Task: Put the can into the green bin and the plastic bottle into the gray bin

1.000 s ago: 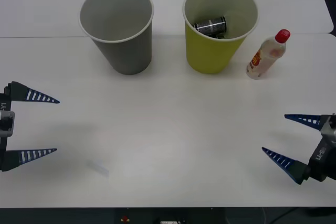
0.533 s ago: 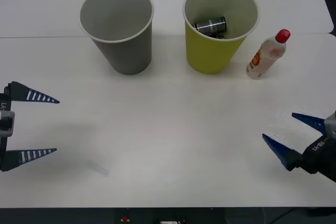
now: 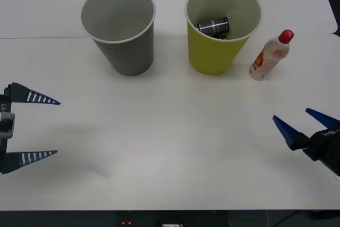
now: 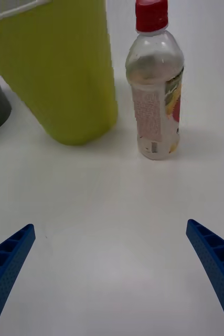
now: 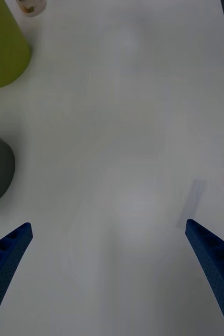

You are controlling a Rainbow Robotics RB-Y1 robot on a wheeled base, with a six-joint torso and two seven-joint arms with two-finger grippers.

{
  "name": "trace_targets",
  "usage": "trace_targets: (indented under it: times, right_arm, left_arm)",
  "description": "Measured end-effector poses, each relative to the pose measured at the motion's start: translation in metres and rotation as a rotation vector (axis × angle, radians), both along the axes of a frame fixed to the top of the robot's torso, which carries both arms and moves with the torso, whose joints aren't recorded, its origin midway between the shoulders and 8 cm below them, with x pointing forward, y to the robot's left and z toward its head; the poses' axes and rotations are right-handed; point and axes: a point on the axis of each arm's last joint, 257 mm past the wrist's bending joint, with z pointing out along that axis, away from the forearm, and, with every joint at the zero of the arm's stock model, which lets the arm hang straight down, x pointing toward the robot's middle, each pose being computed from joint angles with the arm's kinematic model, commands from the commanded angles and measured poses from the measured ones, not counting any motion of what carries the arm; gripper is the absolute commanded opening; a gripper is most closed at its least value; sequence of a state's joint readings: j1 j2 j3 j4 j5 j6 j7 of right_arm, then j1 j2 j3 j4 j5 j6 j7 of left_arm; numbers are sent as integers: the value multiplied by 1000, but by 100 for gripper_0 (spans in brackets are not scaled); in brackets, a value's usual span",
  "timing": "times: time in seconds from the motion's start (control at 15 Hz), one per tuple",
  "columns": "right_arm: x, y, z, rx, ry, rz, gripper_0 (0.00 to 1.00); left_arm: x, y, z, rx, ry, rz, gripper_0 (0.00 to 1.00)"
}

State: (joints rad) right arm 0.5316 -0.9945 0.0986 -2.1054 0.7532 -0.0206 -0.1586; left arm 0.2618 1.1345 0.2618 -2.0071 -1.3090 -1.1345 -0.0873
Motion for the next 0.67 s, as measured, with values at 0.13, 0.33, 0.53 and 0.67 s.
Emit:
trace_targets:
  times: [0.13, 0.33, 0.53, 0.67]
  right_arm:
    - [6, -8, 3, 46, -1, -56, 100]
    - [19, -21, 11, 68, -40, -145, 100]
    - [31, -34, 13, 27, -103, -261, 100]
    - [35, -37, 8, -2, -140, -326, 100]
  left_arm:
    - [0, 0, 0, 0, 0, 0, 100]
    - [0, 0, 0, 0, 0, 0, 100]
    - [0, 0, 0, 0, 0, 0, 100]
    - [0, 0, 0, 0, 0, 0, 100]
